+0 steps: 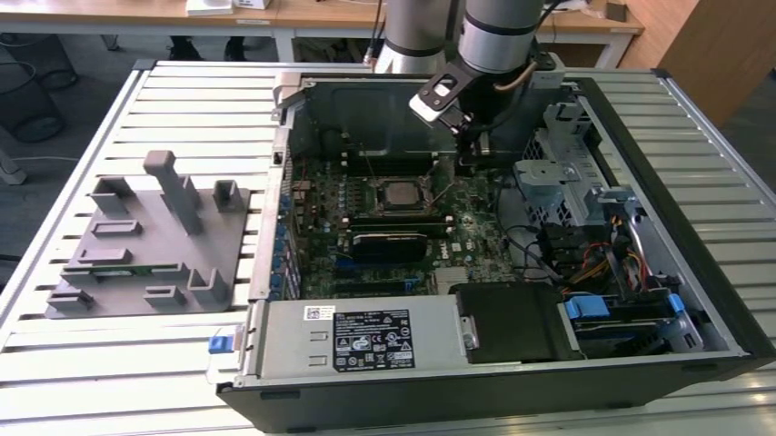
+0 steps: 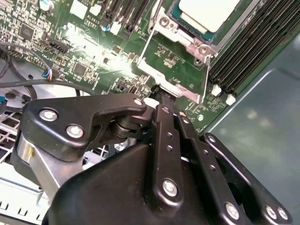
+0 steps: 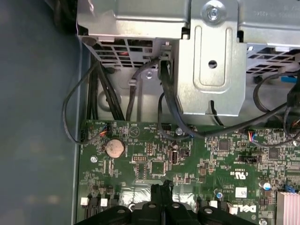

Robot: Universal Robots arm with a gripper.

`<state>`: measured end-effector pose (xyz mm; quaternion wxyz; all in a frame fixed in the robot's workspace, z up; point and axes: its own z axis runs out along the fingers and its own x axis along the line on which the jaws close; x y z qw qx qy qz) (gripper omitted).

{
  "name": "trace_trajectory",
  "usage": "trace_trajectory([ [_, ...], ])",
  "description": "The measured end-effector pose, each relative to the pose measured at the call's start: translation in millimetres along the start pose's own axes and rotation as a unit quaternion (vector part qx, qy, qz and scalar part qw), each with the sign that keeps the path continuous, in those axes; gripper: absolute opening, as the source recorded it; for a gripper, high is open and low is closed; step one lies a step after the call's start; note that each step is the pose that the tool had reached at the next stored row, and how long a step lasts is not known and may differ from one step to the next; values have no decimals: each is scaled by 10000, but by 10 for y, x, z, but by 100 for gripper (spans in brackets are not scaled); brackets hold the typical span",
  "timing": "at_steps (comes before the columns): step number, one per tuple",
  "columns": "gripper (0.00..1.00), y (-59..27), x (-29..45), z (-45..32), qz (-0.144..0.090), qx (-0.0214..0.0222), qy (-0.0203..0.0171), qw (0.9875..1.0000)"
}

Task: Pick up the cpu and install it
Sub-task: 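Close the cpu cover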

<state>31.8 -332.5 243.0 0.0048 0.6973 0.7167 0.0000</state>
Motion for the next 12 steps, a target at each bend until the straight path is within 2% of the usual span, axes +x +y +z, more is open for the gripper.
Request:
trace_trajectory([
  [12, 11, -128, 3, 2, -1, 0, 0, 10000],
])
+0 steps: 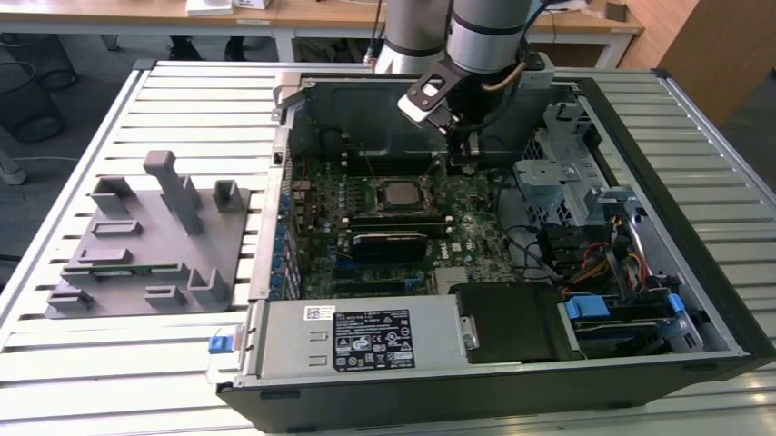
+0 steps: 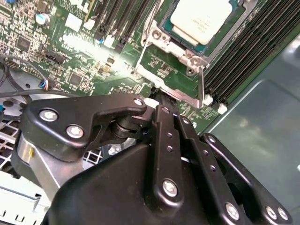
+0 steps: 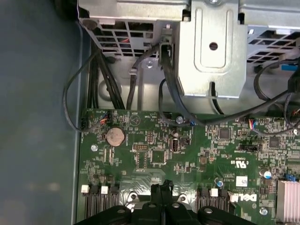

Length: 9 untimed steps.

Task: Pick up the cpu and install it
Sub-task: 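Close the cpu cover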

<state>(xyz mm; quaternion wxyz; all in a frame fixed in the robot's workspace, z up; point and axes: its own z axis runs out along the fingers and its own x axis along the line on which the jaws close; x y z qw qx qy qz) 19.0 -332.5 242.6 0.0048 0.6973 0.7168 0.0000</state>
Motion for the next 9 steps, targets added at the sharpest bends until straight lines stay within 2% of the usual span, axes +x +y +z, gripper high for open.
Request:
trace_trajectory([
  [9, 11, -139, 4, 3, 1, 0, 0, 10000],
])
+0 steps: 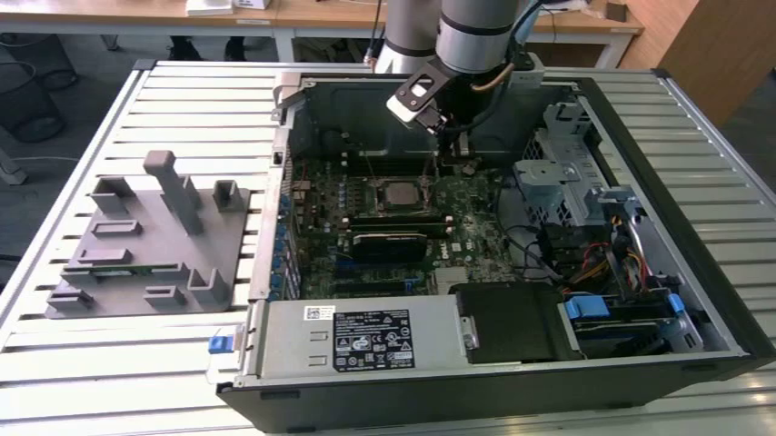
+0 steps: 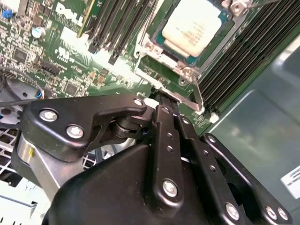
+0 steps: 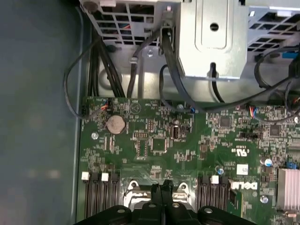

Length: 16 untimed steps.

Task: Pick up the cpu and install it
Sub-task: 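Close the cpu cover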

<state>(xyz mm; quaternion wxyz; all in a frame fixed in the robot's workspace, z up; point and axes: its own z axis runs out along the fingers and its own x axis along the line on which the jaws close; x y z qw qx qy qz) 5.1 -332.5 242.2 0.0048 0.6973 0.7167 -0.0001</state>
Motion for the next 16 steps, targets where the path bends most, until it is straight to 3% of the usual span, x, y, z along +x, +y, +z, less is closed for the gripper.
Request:
trace_trajectory([
  [16, 11, -319, 9, 12, 0, 0, 0, 10000],
])
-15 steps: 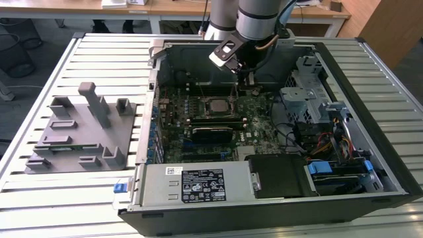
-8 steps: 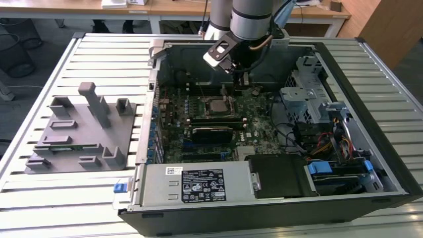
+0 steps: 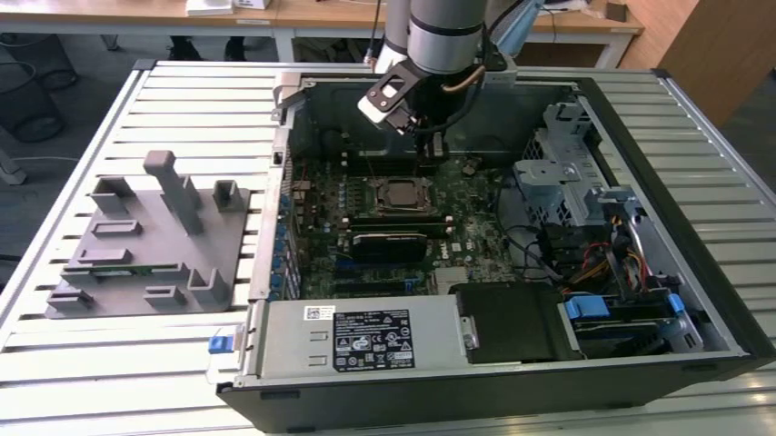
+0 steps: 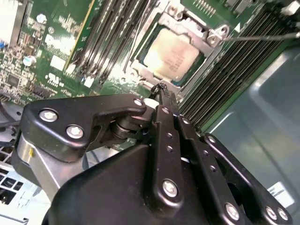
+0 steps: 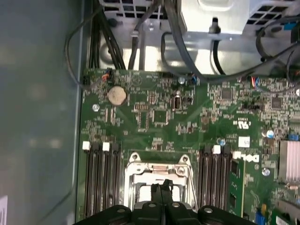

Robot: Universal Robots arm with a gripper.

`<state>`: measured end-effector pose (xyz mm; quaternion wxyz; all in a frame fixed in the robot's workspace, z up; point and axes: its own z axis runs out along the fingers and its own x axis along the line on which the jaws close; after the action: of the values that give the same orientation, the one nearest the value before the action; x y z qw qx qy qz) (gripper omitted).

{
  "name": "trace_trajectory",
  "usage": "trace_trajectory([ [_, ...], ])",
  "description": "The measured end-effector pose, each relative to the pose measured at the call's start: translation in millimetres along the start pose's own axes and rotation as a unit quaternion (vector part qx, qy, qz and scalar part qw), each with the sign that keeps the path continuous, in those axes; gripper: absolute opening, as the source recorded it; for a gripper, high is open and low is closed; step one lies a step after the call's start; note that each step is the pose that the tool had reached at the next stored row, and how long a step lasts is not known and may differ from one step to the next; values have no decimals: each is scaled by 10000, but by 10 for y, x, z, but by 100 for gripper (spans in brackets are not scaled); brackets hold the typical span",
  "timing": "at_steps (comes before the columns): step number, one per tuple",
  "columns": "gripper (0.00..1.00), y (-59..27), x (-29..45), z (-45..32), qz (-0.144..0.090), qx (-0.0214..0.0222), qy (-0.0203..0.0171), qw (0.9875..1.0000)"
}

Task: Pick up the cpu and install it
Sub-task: 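Close the cpu cover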

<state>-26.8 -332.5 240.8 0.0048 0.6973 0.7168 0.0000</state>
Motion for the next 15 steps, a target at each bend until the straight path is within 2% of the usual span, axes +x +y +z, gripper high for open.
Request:
trace_trajectory([
  [7, 11, -177, 4, 15, -1, 0, 0, 10000],
  [12, 11, -222, 5, 45, -3, 0, -4, 10000],
  [15, 11, -277, 7, 77, -6, 0, -5, 10000],
])
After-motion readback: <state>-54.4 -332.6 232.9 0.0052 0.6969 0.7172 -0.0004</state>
